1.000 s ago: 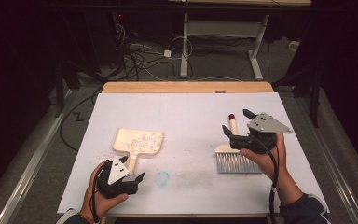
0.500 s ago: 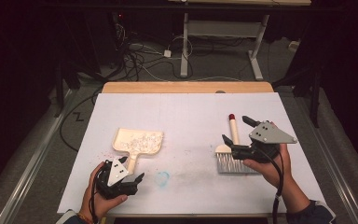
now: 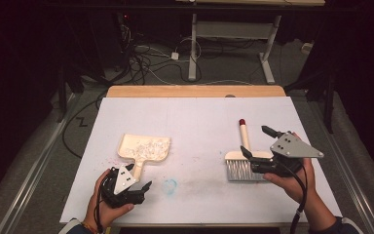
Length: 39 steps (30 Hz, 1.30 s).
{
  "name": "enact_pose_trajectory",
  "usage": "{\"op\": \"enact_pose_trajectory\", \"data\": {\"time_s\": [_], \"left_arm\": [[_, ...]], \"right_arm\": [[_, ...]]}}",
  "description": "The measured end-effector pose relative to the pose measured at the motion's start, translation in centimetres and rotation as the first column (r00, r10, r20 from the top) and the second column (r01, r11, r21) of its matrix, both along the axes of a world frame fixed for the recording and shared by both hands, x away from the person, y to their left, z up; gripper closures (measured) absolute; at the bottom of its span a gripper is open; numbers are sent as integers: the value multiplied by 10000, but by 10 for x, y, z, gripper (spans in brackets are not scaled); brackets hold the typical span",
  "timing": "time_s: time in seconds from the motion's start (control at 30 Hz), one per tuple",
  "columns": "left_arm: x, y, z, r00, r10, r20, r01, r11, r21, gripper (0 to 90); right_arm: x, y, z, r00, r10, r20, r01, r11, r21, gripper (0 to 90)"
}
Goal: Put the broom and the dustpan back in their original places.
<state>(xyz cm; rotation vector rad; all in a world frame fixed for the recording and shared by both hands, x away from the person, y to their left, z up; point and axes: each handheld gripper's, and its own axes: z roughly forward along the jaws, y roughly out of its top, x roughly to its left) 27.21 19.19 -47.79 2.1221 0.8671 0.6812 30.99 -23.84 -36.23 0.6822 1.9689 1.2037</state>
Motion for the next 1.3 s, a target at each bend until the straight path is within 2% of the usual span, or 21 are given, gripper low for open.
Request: {"op": "enact_pose_trajectory", "data": {"time_s": [0.13, 0.27, 0.37, 0.63, 0.7, 0.73, 0.8, 0.97, 1.3], "left_arm": [[1, -1, -1, 10000, -1, -59, 2, 10000, 21, 193], [2, -1, -1, 9999, -4, -103, 3, 10000, -20, 192], [2, -2, -1, 10000, -31, -85, 31, 10000, -52, 190], [3, -2, 0, 9999, -109, -38, 109, 9999, -22, 187], [4, -3, 0, 9998, -172, 97, 171, 9998, 117, 187], [4, -4, -1, 9999, -163, -20, 164, 9998, 64, 187], [4, -4, -1, 9997, -243, 85, 242, 9995, 197, 186], [4, -4, -1, 9997, -241, 90, 239, 9995, 185, 186], [5, -4, -1, 9997, -252, -42, 252, 9997, 76, 186]], "right_arm": [[-6, -7, -1, 10000, -47, 37, 47, 10000, -48, 169], [-10, -14, -3, 9999, 6, -136, -7, 10000, -73, 169], [-13, -18, -5, 9999, -96, -35, 95, 9996, -260, 168], [-19, -31, -13, 9995, -305, -87, 302, 9988, -385, 168], [-20, -34, -16, 9992, -370, -170, 363, 9984, -429, 168], [-20, -36, -18, 9991, -402, -158, 394, 9981, -471, 168], [-20, -40, -21, 9988, -423, -227, 412, 9981, -450, 168], [-20, -48, -30, 9977, -647, -204, 634, 9962, -595, 168], [-22, -57, -51, 9971, -703, -305, 685, 9960, -574, 169]]}}
